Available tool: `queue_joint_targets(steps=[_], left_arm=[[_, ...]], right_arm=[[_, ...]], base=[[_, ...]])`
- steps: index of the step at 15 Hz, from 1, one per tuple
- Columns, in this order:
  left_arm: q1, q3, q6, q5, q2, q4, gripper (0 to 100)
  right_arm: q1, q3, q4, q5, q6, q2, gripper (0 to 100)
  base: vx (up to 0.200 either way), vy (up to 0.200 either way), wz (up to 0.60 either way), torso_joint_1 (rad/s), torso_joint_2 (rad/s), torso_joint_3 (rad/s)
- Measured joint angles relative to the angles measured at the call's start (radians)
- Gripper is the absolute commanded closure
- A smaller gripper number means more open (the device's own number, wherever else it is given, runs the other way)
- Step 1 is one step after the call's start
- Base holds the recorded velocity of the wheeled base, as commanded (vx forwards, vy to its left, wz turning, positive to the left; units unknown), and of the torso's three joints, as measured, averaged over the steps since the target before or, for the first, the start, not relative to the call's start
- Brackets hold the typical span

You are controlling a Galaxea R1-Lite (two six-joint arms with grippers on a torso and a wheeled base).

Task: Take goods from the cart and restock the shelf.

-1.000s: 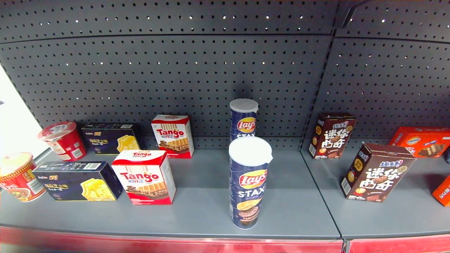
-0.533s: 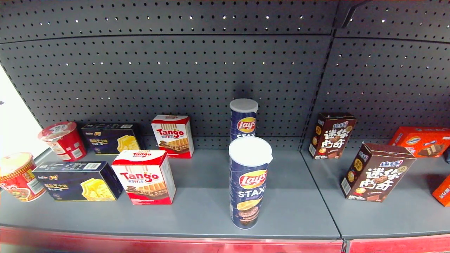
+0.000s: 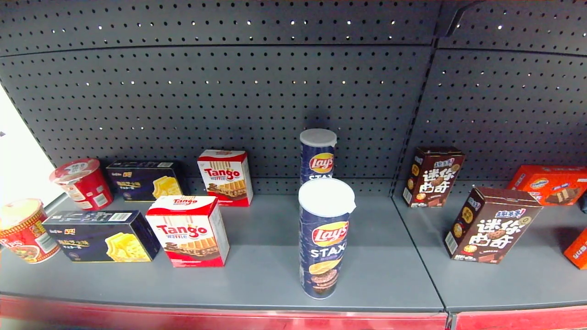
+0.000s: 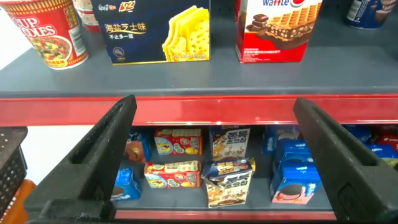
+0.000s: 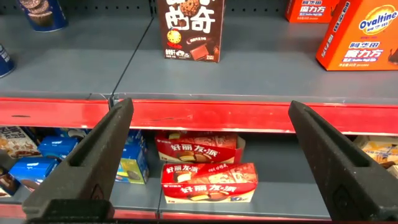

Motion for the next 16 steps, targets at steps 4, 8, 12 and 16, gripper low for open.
queue_joint_targets(steps=[4, 8, 12, 16], left_arm=[[-0.001, 0.0, 0.0, 0.0, 0.0, 0.0, 0], [0.0, 0.0, 0.0, 0.001, 0.0, 0.0, 0], [0.0, 0.0, 0.0, 0.001, -0.001, 0.0, 0], [0.0, 0.0, 0.0, 0.001, -0.001, 0.0, 0]], right_arm=[[0.001, 0.0, 0.0, 0.0, 0.0, 0.0, 0], [0.0, 0.0, 0.0, 0.0, 0.0, 0.0, 0], [0.0, 0.0, 0.0, 0.0, 0.0, 0.0, 0], [0.001, 0.0, 0.0, 0.001, 0.0, 0.0, 0]], base=[[0.0, 0.0, 0.0, 0.0, 0.0, 0.0], [0.0, 0.0, 0.0, 0.0, 0.0, 0.0], [0.0, 0.0, 0.0, 0.0, 0.0, 0.0], [0.0, 0.0, 0.0, 0.0, 0.0, 0.0]])
